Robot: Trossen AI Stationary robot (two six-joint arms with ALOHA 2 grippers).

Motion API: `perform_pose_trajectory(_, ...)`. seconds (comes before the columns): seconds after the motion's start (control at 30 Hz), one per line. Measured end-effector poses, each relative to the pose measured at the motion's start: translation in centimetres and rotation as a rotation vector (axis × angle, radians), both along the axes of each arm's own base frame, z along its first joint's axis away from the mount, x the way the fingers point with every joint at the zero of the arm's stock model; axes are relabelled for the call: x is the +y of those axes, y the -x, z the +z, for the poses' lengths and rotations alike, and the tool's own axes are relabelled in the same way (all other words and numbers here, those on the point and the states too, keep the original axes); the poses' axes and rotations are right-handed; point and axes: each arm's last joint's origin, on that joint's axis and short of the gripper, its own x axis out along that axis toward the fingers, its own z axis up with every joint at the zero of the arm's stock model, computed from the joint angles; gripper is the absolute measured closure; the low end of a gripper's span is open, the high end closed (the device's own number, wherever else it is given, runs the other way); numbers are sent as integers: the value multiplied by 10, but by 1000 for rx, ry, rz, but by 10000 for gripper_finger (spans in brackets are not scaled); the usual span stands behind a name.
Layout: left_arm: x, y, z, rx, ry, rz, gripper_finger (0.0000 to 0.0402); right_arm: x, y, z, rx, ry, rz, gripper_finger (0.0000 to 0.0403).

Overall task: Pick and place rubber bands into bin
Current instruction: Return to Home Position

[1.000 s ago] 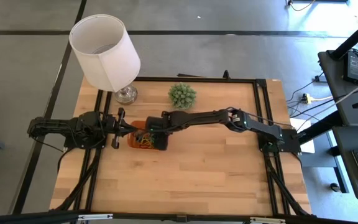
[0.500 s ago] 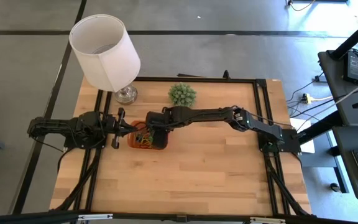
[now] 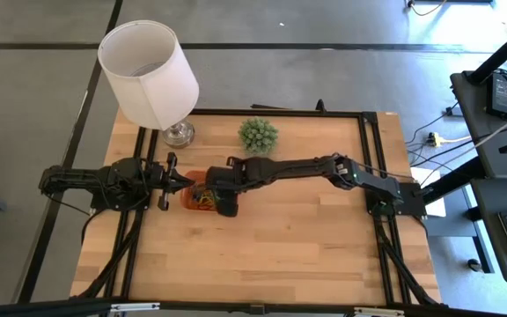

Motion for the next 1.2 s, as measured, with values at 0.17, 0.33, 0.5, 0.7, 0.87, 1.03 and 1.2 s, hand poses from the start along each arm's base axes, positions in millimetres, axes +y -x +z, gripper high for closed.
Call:
perform_pose_trajectory(0.17,0,0,0,0,0,0,395,8,1,-6,33,48,73,394)
perform_pose_trajectory(0.33,0,0,0,0,0,0,394,9,5,-7,66,52,86,387)
perform_pose_trajectory(0.5,0,0,0,0,0,0,395,12,15,9,86,59,122,399)
perform_pose_trajectory(0.7,0,0,0,0,0,0,394,11,26,20,142,86,179,397)
perform_pose_trajectory(0.87,0,0,0,0,0,0,395,10,34,19,221,72,221,398)
perform_pose_trajectory(1.03,0,0,0,0,0,0,394,10,42,16,310,65,226,400)
perform_pose_trajectory(1.2,0,0,0,0,0,0,395,10,45,16,341,56,206,400)
